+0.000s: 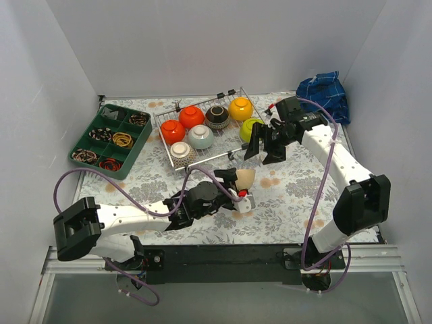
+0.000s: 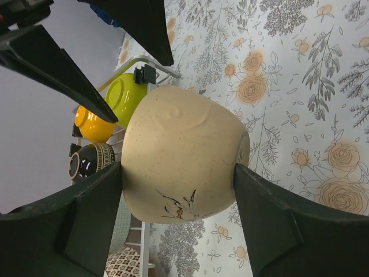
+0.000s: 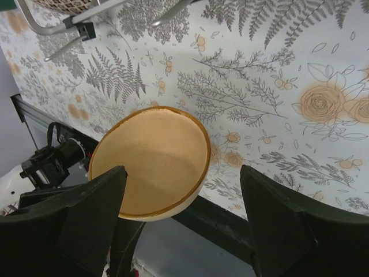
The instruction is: Unload the bowls from the dish rack
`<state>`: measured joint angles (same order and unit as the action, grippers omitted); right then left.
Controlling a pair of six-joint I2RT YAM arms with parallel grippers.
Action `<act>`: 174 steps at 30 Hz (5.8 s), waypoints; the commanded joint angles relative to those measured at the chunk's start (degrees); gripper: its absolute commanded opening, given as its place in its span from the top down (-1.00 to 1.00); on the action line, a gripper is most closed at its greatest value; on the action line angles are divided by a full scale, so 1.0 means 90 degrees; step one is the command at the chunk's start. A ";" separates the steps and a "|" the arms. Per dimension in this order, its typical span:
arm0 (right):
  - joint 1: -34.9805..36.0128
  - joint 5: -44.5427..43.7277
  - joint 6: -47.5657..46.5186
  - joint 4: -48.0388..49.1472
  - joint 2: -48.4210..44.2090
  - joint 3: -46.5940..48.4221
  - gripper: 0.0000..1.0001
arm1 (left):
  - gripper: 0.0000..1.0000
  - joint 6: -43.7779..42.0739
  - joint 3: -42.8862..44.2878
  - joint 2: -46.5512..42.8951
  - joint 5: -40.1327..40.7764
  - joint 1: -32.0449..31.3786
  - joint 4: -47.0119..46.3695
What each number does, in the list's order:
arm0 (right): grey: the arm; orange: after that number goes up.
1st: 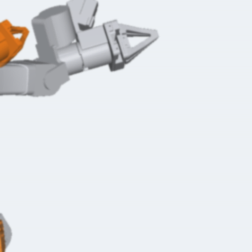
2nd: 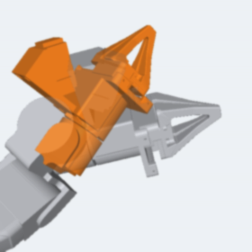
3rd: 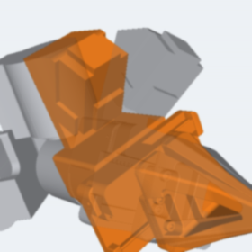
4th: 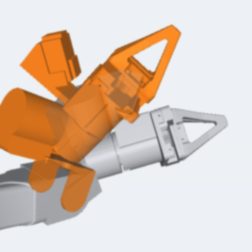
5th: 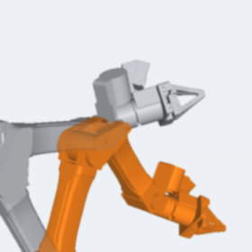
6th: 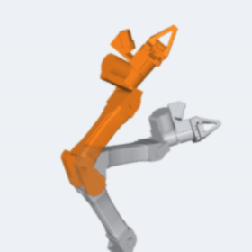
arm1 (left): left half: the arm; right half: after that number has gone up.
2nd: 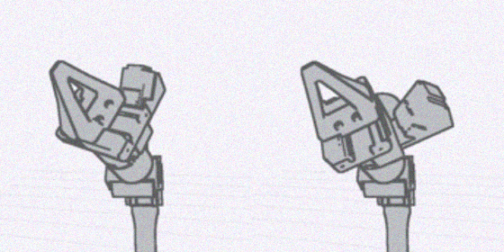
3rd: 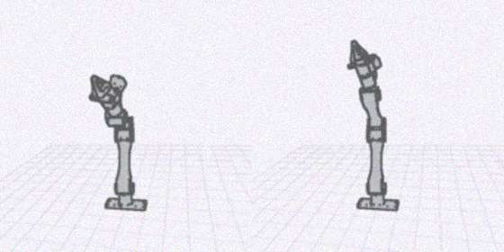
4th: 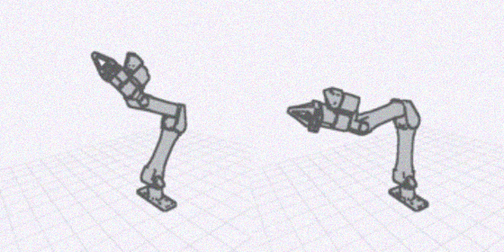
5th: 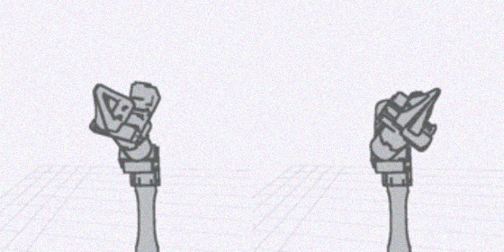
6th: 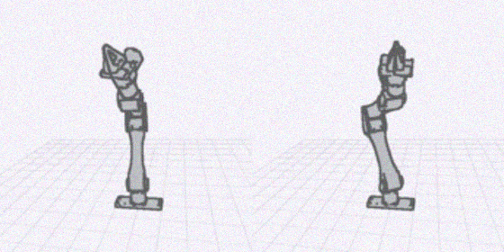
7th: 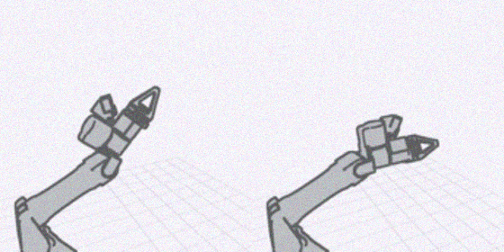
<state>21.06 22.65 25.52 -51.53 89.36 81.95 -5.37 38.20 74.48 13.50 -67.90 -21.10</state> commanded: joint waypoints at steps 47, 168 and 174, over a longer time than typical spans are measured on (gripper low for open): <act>-0.1440 -0.1549 -0.0687 0.1006 -0.0641 -0.1214 0.97 | -0.96 0.5600 0.0834 0.0006 0.0892 -0.0151 0.1991; 0.1342 -0.5398 -0.5657 0.3333 0.3781 0.1734 -0.85 | -0.96 0.9307 0.1586 -0.1664 -0.0894 0.4839 0.6261; 0.1537 -0.5505 -0.5843 0.3323 0.4065 0.1714 -0.97 | -0.96 0.9307 0.1567 -0.1693 -0.0865 0.4829 0.6378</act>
<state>34.00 -28.14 -26.02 -20.64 122.34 96.90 78.30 50.94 59.79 4.40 -24.69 34.70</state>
